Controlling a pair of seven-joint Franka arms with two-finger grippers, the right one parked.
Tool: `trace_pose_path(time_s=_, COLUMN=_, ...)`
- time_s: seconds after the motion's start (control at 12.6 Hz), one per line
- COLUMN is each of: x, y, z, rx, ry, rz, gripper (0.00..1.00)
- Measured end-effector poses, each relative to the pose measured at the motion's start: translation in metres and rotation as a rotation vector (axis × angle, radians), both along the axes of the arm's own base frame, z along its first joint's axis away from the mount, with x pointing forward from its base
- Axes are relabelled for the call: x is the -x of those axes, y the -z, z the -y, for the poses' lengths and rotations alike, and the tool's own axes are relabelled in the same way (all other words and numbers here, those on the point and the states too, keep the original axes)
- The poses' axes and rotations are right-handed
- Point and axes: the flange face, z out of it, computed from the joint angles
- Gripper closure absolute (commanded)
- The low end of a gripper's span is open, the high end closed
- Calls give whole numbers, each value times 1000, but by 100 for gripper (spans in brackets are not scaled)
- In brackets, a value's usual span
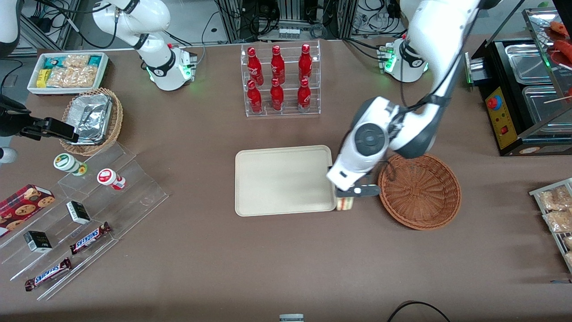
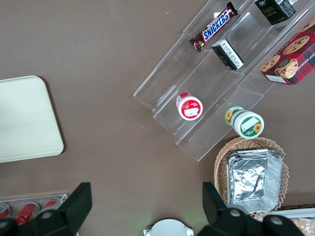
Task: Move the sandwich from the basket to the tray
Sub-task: 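Lift the sandwich and carry it toward the cream tray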
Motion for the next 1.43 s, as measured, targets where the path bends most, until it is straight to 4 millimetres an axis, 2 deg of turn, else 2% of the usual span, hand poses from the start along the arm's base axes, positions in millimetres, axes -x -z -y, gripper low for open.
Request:
trace_pose_path(time_s=0.24, x=16, y=16, z=59, rx=6, ry=-11, rz=-3, gripper=100)
trace_pose_path(time_s=0.64, x=41, y=47, z=128, rx=10, ry=-44, rz=-13, gripper=100)
trace_pose_path(time_s=0.88, x=52, y=61, z=148, rx=2, ry=-65, rz=-21, gripper=100)
trace_pose_path(time_s=1.43, x=61, y=74, z=161, rx=-14, ry=-138, rz=-25, gripper=98)
